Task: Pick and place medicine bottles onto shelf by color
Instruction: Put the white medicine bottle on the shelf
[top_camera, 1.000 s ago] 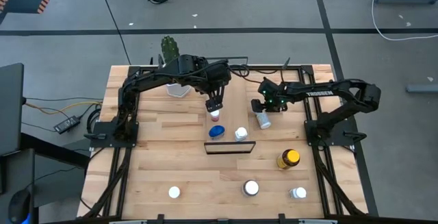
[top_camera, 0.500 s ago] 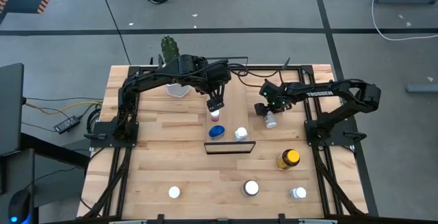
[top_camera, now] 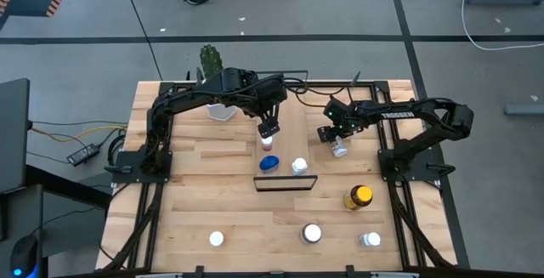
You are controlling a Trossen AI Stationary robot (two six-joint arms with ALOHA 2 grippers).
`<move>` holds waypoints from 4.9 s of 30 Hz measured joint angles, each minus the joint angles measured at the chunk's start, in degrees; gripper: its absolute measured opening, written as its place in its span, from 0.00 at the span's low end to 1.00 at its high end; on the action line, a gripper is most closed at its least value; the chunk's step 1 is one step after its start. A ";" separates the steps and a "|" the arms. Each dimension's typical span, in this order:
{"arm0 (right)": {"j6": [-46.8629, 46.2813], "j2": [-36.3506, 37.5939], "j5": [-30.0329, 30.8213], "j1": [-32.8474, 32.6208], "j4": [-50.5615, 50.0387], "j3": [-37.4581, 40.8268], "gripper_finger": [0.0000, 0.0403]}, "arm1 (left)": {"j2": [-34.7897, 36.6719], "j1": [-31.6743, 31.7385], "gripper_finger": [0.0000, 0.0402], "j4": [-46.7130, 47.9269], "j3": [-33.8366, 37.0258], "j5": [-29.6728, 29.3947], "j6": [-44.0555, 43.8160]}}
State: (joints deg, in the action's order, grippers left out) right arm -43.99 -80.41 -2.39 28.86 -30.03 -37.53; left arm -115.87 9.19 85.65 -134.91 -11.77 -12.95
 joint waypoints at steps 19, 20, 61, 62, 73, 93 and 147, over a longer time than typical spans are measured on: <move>26.15 26.11 56.39 -15.54 41.83 11.50 0.54 | 0.07 -0.43 0.88 -4.02 1.24 -4.09 -1.42; 27.09 25.70 56.37 -16.19 45.87 13.96 0.54 | 0.06 -0.44 0.88 -5.51 1.98 -4.66 -0.69; 18.04 1.35 63.80 -27.21 82.94 37.01 0.69 | 0.00 -0.44 0.88 -35.90 32.06 -5.14 0.69; 18.06 1.35 63.78 -27.05 82.89 36.80 0.70 | 0.00 -0.44 0.88 -35.91 32.06 -5.14 0.68; 18.45 1.78 63.94 -27.04 82.75 33.86 0.80 | 0.00 -0.48 0.88 -33.73 32.06 -4.94 1.38; -11.74 18.09 45.02 -14.11 3.41 -10.90 0.77 | 16.45 0.39 0.88 -31.98 31.95 -1.70 -1.00; -7.62 -18.02 8.25 12.21 10.06 -19.31 0.73 | 23.00 2.80 0.88 -25.38 32.02 3.49 -6.40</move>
State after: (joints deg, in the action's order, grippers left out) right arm -51.61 -98.43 5.86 41.07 -19.97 -56.84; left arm -92.87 11.99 60.27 -102.89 -8.28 -19.35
